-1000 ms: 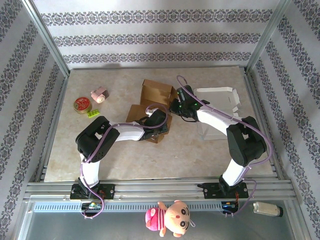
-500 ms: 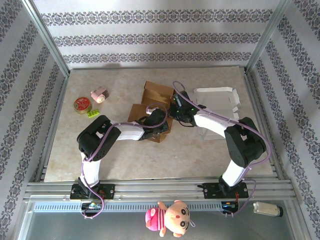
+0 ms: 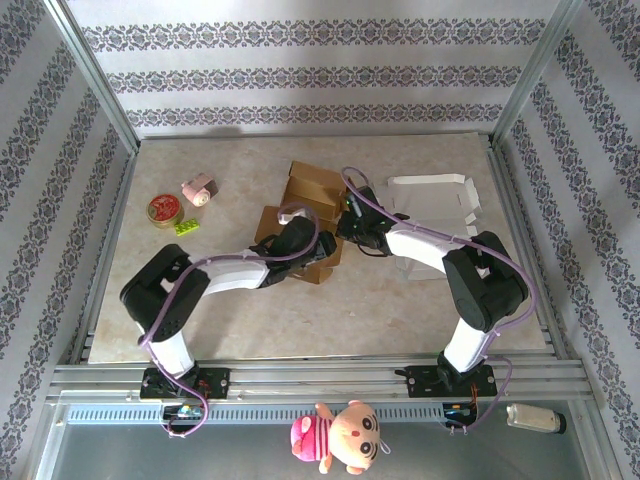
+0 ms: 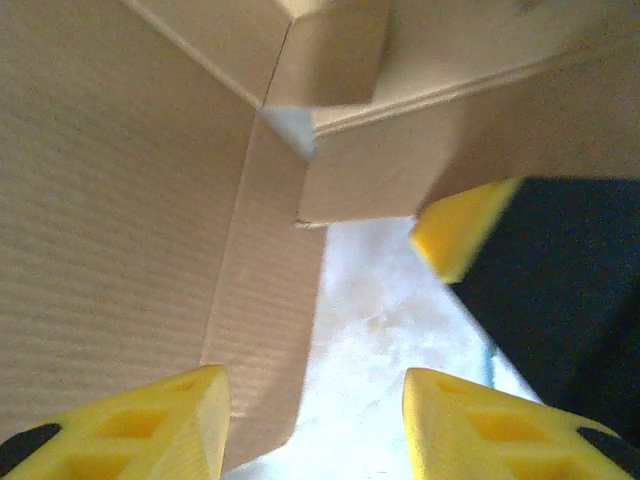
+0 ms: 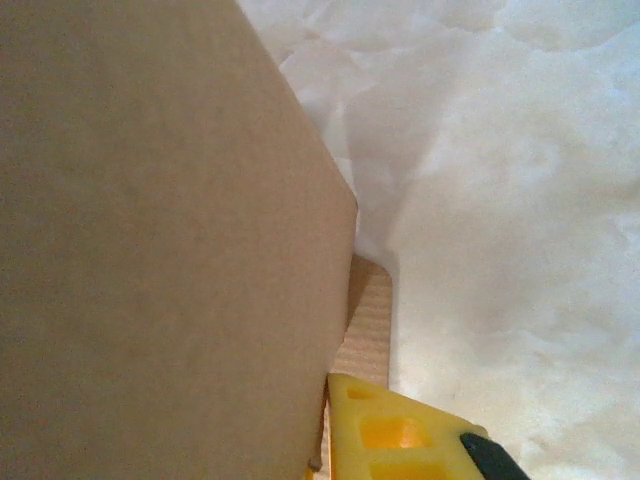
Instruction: Fold the paper box
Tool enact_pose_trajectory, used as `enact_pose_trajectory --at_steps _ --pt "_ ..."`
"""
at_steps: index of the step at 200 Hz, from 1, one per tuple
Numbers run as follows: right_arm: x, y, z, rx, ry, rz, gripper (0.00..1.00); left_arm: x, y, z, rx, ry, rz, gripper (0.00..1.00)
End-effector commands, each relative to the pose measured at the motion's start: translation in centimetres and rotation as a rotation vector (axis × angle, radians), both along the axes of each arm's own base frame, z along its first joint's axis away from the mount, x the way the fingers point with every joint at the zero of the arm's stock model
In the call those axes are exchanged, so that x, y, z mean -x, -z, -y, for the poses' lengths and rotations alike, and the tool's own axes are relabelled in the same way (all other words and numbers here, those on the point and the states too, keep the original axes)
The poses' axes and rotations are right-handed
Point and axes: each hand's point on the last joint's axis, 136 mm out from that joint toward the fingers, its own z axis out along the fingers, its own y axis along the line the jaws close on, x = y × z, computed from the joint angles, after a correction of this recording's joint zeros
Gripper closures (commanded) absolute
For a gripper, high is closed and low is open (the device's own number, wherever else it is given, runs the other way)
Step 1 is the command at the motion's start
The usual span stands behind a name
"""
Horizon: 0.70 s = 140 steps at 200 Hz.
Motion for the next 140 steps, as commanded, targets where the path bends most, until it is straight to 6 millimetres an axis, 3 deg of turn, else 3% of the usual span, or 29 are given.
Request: enact_pose_trajectory --at_steps 1,28,50,84,140 --pt "0.6 1.6 0.8 0.061 -0.001 -0.031 0.89 0.0 -0.8 -3.2 -0.110 -0.070 0.037 0.54" --pt "0.5 1.4 0.7 0.057 -0.005 -0.025 0.90 1.0 1.0 -7.4 -0.343 -0.126 -0.023 0.74" --pt "0.5 1.4 0.6 0.059 -0.011 -0.024 0.90 1.1 2.8 -8.3 -0.411 -0.071 -0.086 0.84" --pt "0.6 1.5 0.6 0.062 -0.013 -0.027 0.90 0.8 5.4 -6.9 -0.323 0.032 -0.169 0.92" --pt "0.5 0.2 -0.9 0.022 -0.033 -0.013 0.91 0.3 7.8 -2.9 -0.178 0.137 -0.201 0.95"
